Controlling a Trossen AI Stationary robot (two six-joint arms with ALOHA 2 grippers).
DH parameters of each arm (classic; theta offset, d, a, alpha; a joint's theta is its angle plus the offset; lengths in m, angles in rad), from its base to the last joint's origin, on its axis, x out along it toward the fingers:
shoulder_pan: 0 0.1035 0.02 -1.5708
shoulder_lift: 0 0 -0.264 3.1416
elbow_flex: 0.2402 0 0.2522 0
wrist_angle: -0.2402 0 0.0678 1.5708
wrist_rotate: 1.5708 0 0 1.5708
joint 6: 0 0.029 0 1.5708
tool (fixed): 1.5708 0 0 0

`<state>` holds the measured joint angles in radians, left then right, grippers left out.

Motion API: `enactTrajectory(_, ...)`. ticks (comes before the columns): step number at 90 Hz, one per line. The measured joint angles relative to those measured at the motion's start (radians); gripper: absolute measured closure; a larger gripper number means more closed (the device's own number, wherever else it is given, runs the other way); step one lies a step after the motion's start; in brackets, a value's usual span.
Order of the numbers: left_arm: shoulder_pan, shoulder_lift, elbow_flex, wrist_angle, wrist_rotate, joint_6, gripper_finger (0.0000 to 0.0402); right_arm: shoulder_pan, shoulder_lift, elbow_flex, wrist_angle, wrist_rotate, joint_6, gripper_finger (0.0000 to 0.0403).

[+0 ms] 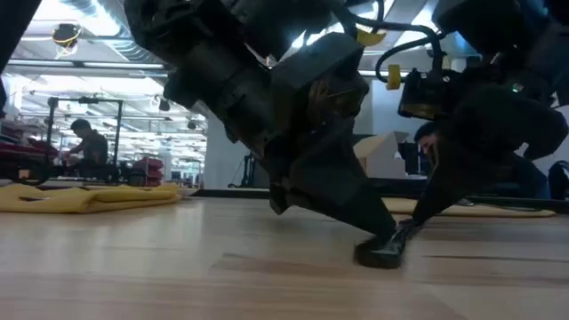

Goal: Set table place
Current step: Put the knife to the left of the spoon on the woven mat

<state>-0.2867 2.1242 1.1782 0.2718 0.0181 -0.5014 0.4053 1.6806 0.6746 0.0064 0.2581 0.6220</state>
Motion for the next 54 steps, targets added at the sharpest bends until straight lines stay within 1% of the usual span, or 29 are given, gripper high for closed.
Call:
enactTrajectory(35,0.006,0.011,0.001,0.019,-0.003,0.01,0.0402,0.0,0.001,-0.003,0.112,0.012,-0.074,0.0403)
enactTrajectory(45,0.021,0.007,0.001,0.022,-0.002,0.069,0.0402,0.0,-0.009,-0.002,0.131,0.012,-0.096,0.0403)
enactTrajectory(54,0.051,-0.029,0.0,-0.04,-0.005,0.128,0.0402,0.0,-0.03,-0.002,0.126,0.028,-0.108,0.0403)
